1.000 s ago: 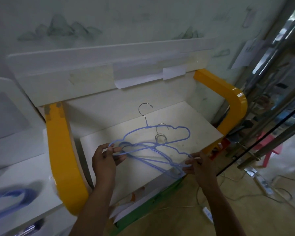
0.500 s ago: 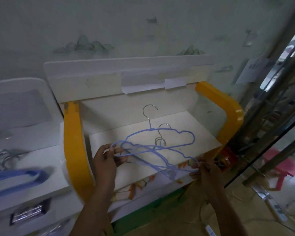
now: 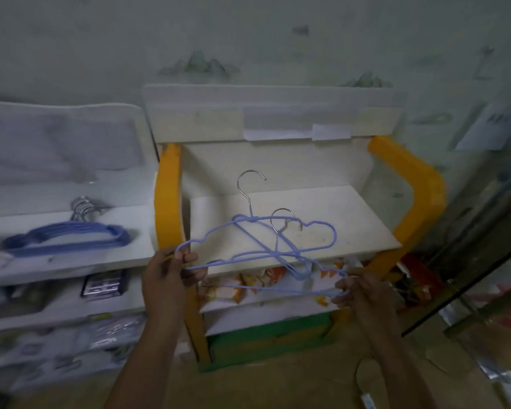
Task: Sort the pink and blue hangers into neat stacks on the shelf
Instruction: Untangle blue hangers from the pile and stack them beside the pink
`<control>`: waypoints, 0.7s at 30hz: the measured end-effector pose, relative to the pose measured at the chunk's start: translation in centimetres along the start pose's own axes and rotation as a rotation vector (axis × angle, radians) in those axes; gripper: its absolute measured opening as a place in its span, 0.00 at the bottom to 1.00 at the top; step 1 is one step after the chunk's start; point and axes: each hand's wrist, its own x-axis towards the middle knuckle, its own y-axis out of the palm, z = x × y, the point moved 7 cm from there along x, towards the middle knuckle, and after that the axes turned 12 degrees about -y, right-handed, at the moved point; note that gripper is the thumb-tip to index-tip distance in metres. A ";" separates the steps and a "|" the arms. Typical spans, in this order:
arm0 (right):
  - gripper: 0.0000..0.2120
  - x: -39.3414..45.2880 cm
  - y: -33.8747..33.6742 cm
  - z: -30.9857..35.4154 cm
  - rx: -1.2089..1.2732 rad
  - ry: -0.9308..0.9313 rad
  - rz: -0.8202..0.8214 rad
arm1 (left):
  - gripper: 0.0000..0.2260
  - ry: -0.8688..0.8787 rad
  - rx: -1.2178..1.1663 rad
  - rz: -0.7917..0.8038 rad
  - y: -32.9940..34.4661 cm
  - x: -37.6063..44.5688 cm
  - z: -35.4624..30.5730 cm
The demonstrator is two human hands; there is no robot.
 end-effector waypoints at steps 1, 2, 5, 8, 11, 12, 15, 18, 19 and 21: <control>0.07 0.1 0.7 -0.1 0.013 0.010 0.024 | 0.08 0.003 -0.009 -0.026 -1.1 -0.2 -0.2; 0.06 0.0 1.5 0.0 0.005 -0.010 0.049 | 0.08 0.005 -0.019 -0.051 -2.3 -0.4 -0.5; 0.06 -0.6 4.7 1.2 0.046 -0.064 0.120 | 0.09 0.025 -0.045 -0.125 -5.9 -1.0 -1.6; 0.05 -1.4 8.2 3.0 0.065 -0.123 0.165 | 0.07 0.070 -0.056 -0.179 -9.1 -1.8 -3.0; 0.08 -1.8 11.4 3.9 0.067 -0.160 0.216 | 0.07 0.095 -0.082 -0.228 -12.6 -2.2 -4.1; 0.06 -1.9 12.5 4.0 0.075 -0.164 0.232 | 0.08 0.101 -0.089 -0.247 -13.9 -2.3 -4.4; 0.06 -2.5 16.2 4.9 0.097 -0.170 0.265 | 0.08 0.124 -0.108 -0.298 -17.8 -2.4 -5.4; 0.05 -3.2 20.2 5.6 0.097 -0.176 0.290 | 0.07 0.129 -0.120 -0.341 -21.8 -1.9 -6.4; 0.05 -3.5 21.5 5.8 0.085 -0.177 0.291 | 0.07 0.132 -0.125 -0.353 -23.2 -1.6 -6.7; 0.06 -4.2 24.3 6.6 0.067 -0.190 0.291 | 0.07 0.138 -0.132 -0.375 -25.9 -0.9 -7.5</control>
